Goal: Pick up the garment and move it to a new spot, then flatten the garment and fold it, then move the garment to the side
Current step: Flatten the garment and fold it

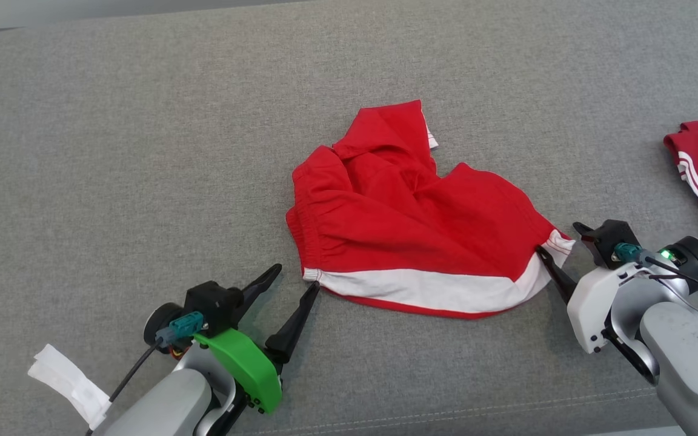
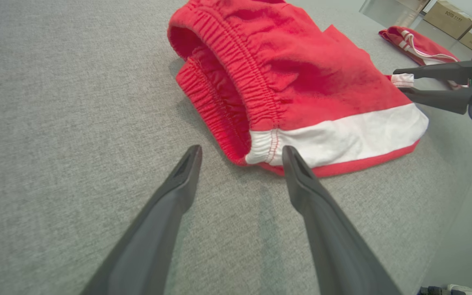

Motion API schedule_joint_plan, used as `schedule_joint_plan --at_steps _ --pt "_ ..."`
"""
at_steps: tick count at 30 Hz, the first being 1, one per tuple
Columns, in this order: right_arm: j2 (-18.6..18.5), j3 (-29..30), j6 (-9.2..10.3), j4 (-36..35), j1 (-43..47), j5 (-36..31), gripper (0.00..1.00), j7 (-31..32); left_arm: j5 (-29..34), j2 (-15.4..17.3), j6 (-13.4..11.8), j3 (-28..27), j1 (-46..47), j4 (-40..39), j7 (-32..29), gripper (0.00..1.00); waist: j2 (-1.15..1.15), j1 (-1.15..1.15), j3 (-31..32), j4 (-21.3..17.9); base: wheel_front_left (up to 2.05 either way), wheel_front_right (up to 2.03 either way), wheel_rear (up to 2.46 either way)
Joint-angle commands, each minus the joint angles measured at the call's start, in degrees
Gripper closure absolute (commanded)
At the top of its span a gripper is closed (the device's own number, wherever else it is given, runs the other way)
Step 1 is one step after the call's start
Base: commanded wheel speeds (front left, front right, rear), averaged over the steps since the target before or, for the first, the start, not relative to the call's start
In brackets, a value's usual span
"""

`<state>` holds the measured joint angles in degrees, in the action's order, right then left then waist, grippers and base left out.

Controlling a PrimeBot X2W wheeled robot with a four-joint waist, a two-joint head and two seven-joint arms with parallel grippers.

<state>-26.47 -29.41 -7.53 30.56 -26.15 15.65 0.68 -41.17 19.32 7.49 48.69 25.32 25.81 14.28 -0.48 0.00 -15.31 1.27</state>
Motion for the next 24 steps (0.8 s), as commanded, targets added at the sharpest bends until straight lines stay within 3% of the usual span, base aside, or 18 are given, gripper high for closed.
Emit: schedule_joint_plan --at_steps 1,10,11,12,13,14,15,24 --pt "-0.2 -0.4 0.09 0.5 0.4 0.2 0.00 -0.1 -0.7 0.5 0.0 0.1 1.0 0.1 0.4 0.00 0.48 0.00 -0.2 -0.2 0.00 0.00 0.00" --pt "0.0 0.1 0.11 0.9 -0.1 0.3 0.01 -0.6 -2.5 0.3 0.0 3.4 4.1 2.0 0.8 0.00 0.48 0.00 -1.6 -1.3 0.00 0.00 0.00" --pt "0.0 0.1 0.11 0.9 -0.2 0.3 0.15 -0.6 -2.7 0.3 0.0 3.8 4.3 2.1 0.9 0.18 0.48 0.00 -1.7 -1.4 0.00 0.00 0.00" --pt "0.1 0.2 0.12 1.0 -0.2 0.3 0.35 -0.6 -3.0 0.3 0.0 4.4 4.5 2.2 0.9 0.55 0.48 0.00 -1.8 -1.5 0.00 0.00 0.00" --pt "0.1 0.2 0.12 1.0 -0.3 0.4 0.51 -0.7 -3.3 0.3 0.0 4.9 4.6 2.3 0.9 0.71 0.48 0.00 -1.8 -1.5 0.00 0.00 0.00" --pt "0.1 0.1 0.13 1.1 -0.2 0.7 0.80 -0.7 -3.5 0.4 0.0 5.5 4.8 2.2 0.9 1.00 0.48 0.00 -1.8 -1.6 0.00 0.00 0.00" --pt "0.2 -0.2 0.13 1.1 -0.1 1.0 1.00 -0.8 -3.7 0.6 0.0 6.0 5.1 2.2 1.0 1.00 0.48 0.00 -1.8 -1.6 0.00 0.00 0.00" --pt "1.1 1.5 0.10 -0.6 0.9 5.3 1.00 -4.0 -5.5 2.2 0.0 7.8 3.5 0.6 0.9 1.00 0.48 0.00 0.3 -1.8 0.00 0.00 0.00"
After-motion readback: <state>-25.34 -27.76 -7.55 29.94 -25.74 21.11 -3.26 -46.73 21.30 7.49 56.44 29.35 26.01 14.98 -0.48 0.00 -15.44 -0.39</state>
